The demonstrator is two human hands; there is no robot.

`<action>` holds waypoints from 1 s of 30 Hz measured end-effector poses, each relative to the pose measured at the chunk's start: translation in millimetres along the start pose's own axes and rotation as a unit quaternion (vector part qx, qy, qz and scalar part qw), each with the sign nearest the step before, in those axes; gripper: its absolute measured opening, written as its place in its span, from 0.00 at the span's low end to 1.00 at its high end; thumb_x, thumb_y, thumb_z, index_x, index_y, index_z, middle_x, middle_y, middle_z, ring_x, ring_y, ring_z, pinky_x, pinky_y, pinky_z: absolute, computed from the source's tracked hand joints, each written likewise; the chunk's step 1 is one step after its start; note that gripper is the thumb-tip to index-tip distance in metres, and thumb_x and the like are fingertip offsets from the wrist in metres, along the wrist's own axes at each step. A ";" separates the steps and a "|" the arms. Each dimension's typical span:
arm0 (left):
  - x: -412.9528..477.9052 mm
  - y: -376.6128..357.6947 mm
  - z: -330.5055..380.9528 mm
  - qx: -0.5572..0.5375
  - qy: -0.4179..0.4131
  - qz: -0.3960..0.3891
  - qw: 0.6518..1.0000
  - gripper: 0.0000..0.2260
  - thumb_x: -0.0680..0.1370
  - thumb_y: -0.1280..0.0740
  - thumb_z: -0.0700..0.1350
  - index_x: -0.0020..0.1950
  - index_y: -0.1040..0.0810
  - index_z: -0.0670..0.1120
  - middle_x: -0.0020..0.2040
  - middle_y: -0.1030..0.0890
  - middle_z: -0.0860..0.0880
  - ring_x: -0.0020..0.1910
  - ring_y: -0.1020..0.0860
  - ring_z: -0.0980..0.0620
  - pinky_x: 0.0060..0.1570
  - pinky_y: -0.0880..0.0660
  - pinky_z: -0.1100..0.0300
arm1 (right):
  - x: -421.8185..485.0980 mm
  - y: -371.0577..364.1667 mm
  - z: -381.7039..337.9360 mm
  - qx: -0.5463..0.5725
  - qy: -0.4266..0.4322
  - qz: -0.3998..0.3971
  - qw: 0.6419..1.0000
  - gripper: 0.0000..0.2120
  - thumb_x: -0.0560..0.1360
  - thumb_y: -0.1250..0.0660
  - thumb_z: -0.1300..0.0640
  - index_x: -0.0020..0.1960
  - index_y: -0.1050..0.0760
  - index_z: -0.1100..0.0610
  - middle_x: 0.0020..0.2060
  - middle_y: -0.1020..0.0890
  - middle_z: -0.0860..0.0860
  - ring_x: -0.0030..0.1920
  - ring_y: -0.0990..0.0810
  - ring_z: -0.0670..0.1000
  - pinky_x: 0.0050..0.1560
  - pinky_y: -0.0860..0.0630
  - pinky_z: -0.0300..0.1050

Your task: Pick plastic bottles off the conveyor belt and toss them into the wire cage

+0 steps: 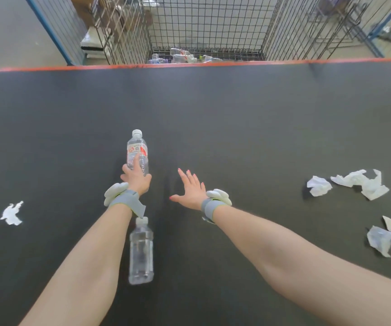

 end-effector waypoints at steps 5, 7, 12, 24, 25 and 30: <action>2.9 0.3 13.3 0.000 -0.013 -0.004 1.000 0.32 0.79 0.39 0.43 0.78 0.51 0.57 0.74 0.47 0.40 0.67 0.39 0.35 0.68 0.40 0.45 | -18.1 -15.8 13.0 0.020 0.007 -0.057 0.998 0.52 0.67 0.29 0.33 0.79 0.58 0.42 0.79 0.54 0.49 0.78 0.56 0.53 0.77 0.53 0.56; 0.9 -4.4 26.8 0.002 -0.025 -0.015 1.000 0.32 0.79 0.40 0.43 0.78 0.52 0.57 0.74 0.48 0.40 0.67 0.39 0.35 0.68 0.41 0.45 | -30.1 -11.1 31.2 -0.024 -0.004 -0.034 0.999 0.52 0.65 0.29 0.32 0.78 0.54 0.42 0.76 0.46 0.50 0.76 0.49 0.54 0.75 0.46 0.54; -7.3 -24.1 68.1 -0.013 -0.066 -0.048 0.997 0.32 0.79 0.40 0.43 0.78 0.53 0.57 0.75 0.48 0.41 0.67 0.39 0.36 0.68 0.41 0.47 | -47.8 1.8 69.9 -0.001 -0.091 -0.042 0.995 0.38 0.67 0.26 0.44 0.70 0.41 0.49 0.64 0.36 0.55 0.63 0.30 0.59 0.63 0.30 0.54; -7.6 -63.0 114.6 -0.053 -0.096 -0.107 0.988 0.32 0.79 0.41 0.45 0.78 0.53 0.59 0.74 0.47 0.40 0.69 0.39 0.34 0.72 0.42 0.45 | -18.5 93.0 79.4 0.142 -0.174 0.090 0.970 0.12 0.74 0.35 0.57 0.55 0.19 0.59 0.53 0.17 0.58 0.52 0.18 0.59 0.57 0.22 0.51; 0.1 -57.5 118.1 -0.072 -0.086 -0.107 0.988 0.31 0.79 0.40 0.45 0.77 0.52 0.59 0.73 0.46 0.40 0.69 0.39 0.34 0.72 0.42 0.45 | -9.2 103.1 76.7 0.160 -0.180 0.111 0.964 0.12 0.74 0.35 0.57 0.54 0.19 0.59 0.53 0.17 0.58 0.52 0.18 0.60 0.57 0.22 0.52; 54.6 -12.0 124.5 -0.122 -0.032 -0.065 0.990 0.30 0.79 0.39 0.46 0.77 0.48 0.59 0.71 0.39 0.39 0.67 0.34 0.35 0.71 0.37 0.46 | 61.0 160.1 53.7 0.235 -0.207 0.213 0.926 0.12 0.76 0.36 0.56 0.54 0.19 0.59 0.54 0.17 0.58 0.55 0.20 0.60 0.57 0.25 0.47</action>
Point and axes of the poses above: each hand's wrist, its own x-axis towards the middle knuckle, its own y-axis out of the back of the hand, z = x × y, the point moved 4 cm from there along x, towards the middle knuckle
